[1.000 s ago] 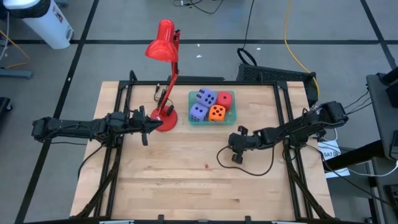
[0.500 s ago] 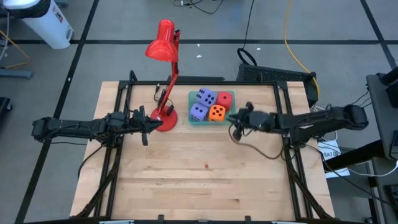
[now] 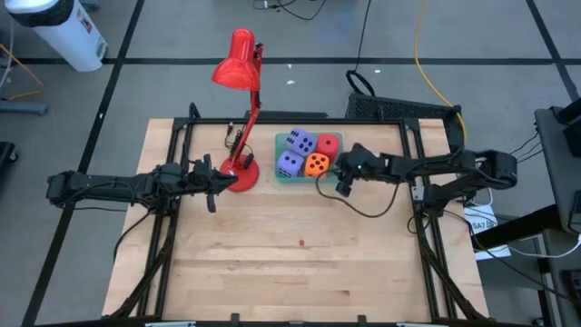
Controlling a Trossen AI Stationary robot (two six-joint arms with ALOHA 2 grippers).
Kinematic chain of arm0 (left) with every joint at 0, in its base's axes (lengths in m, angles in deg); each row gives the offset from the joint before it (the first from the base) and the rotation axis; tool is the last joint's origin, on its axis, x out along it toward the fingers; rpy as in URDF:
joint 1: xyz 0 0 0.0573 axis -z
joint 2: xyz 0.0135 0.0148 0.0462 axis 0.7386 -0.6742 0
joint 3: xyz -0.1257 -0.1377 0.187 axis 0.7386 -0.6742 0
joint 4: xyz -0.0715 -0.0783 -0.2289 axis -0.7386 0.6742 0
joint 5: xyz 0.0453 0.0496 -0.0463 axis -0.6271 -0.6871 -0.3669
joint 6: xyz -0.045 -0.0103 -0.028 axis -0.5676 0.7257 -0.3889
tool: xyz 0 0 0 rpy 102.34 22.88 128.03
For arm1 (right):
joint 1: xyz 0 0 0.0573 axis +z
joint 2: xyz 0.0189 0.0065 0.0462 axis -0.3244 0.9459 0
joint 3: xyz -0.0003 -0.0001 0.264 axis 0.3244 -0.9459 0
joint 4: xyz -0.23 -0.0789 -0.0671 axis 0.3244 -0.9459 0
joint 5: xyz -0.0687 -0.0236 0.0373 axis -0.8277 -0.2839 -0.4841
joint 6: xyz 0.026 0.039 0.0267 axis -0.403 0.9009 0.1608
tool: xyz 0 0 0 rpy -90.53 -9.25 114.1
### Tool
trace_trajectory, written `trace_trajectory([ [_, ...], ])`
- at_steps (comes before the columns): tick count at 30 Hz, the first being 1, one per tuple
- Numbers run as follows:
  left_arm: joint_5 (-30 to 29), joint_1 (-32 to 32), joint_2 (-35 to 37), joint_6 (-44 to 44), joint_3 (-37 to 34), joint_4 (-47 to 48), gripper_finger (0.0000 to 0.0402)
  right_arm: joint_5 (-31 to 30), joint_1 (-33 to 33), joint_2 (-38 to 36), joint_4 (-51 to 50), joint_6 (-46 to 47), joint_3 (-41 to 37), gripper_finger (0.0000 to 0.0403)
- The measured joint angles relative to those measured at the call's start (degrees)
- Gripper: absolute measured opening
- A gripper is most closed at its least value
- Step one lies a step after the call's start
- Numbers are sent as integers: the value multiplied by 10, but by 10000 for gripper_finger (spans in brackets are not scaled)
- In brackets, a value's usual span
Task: Pick & Place Dice
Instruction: Put the green small die into the green bin, then put the red small die into the green bin
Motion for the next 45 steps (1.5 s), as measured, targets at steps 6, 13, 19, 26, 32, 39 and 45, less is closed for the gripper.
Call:
trace_trajectory([
  [6,0,0,0,9,0,3,31,-87,23,3,26,-48,0,241],
  [13,3,0,0,9,0,4,31,-125,26,-36,57,-9,-1,261],
  [19,5,0,0,9,0,7,31,100,35,-144,172,37,-8,161],
  [26,5,0,0,9,0,8,31,246,11,-315,251,54,-80,11],
  [32,7,0,0,9,0,11,31,236,11,-460,260,92,-171,4],
  [39,6,0,0,9,0,11,31,173,37,-552,262,102,-258,1],
  [45,6,0,0,9,0,11,31,78,93,-547,253,70,-289,0],
])
